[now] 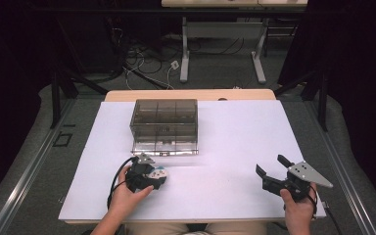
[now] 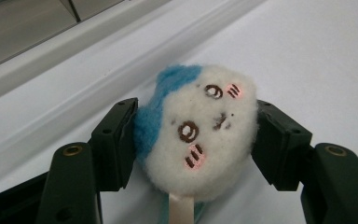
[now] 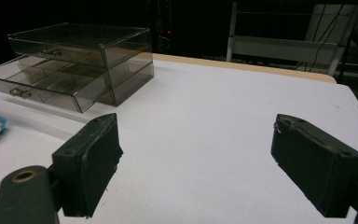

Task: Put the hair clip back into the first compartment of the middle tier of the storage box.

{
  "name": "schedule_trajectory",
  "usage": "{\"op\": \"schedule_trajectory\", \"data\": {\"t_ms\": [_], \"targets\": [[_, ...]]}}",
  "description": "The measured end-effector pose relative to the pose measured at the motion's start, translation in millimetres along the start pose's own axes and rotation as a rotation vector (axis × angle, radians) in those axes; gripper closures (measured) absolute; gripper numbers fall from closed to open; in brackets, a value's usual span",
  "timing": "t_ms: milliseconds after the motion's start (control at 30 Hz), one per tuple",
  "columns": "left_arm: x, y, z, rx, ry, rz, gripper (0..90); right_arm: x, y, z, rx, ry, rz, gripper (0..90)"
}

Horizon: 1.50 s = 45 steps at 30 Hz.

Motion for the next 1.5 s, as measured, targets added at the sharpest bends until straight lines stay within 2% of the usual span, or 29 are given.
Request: {"op": "schedule_trajectory", "data": {"t_ms": [200, 233, 267, 333, 467, 533, 567, 667, 733, 800, 900, 967, 1000, 1033, 1233, 1500], "targets": [[-0.1, 0.2, -1.1, -0.017, 0.002, -0.013, 37.6, -0.1, -0.1, 0.1, 0.002, -0.004, -0.001, 14.8], [-1.2, 0.4, -1.4, -0.025, -0.012, -0.013, 37.6, -0.1, -0.1, 0.1, 0.001, -0.004, 0.001, 14.8], [0.0, -0.6, -1.6, -0.02, 0.006, -0.016, 37.6, -0.2, -0.1, 0.0, 0.0, -0.006, 0.001, 14.8], [-0.3, -0.8, -2.7, -0.033, 0.006, -0.012, 37.6, -0.2, 0.0, 0.4, 0.003, -0.002, 0.0, 14.8], [0.2, -2.5, -2.7, -0.028, 0.005, -0.018, 37.6, 0.2, -0.3, 0.3, 0.003, 0.003, 0.001, 14.8], [-0.8, -2.6, -3.0, -0.036, -0.011, -0.02, 37.6, 0.1, -0.4, -0.1, -0.001, 0.003, 0.001, 14.8], [0.5, -3.2, -3.4, -0.036, 0.008, -0.019, 37.6, 0.1, -0.4, 0.0, -0.001, 0.004, 0.001, 14.8], [1.1, -4.3, -3.8, -0.043, 0.018, -0.022, 37.6, 0.0, -0.3, 0.2, 0.001, 0.003, 0.001, 14.8], [0.2, -4.6, -3.6, -0.044, 0.002, -0.027, 37.6, 0.1, -0.2, 0.2, 0.001, 0.003, 0.001, 14.8], [2.0, -5.5, -4.5, -0.054, 0.033, -0.027, 37.6, 0.1, -0.2, 0.3, 0.001, 0.003, 0.001, 14.8], [1.4, -6.1, -4.7, -0.057, 0.032, -0.028, 37.6, -0.1, -0.1, 0.5, 0.001, -0.001, 0.0, 14.8], [0.2, -6.2, -4.9, -0.066, 0.016, -0.033, 37.6, -0.2, 0.0, 0.5, 0.002, -0.005, 0.0, 14.8], [2.3, -7.7, -4.9, -0.058, 0.051, -0.032, 37.6, 0.0, 0.0, 0.6, 0.002, 0.0, 0.0, 14.8], [2.2, -8.3, -4.9, -0.056, 0.056, -0.028, 37.6, -0.3, 0.0, 0.4, 0.001, -0.004, 0.0, 14.8], [3.2, -10.8, -5.3, -0.059, 0.071, -0.038, 37.6, -0.3, -0.5, 0.1, -0.001, 0.002, 0.002, 14.8], [4.5, -13.7, -7.2, -0.088, 0.08, -0.048, 37.8, -0.4, -0.6, 0.0, -0.001, 0.0, 0.002, 14.8]]}}
Point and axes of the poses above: each handheld gripper's, and its own axes: y roughly forward along the jaws, z roughly out of its underside, x roughly to its left, the point moved 9 cm from there along y, roughly forward along the jaws, and after that the axes turned 6 degrees about -x, right-handed, at the moved point
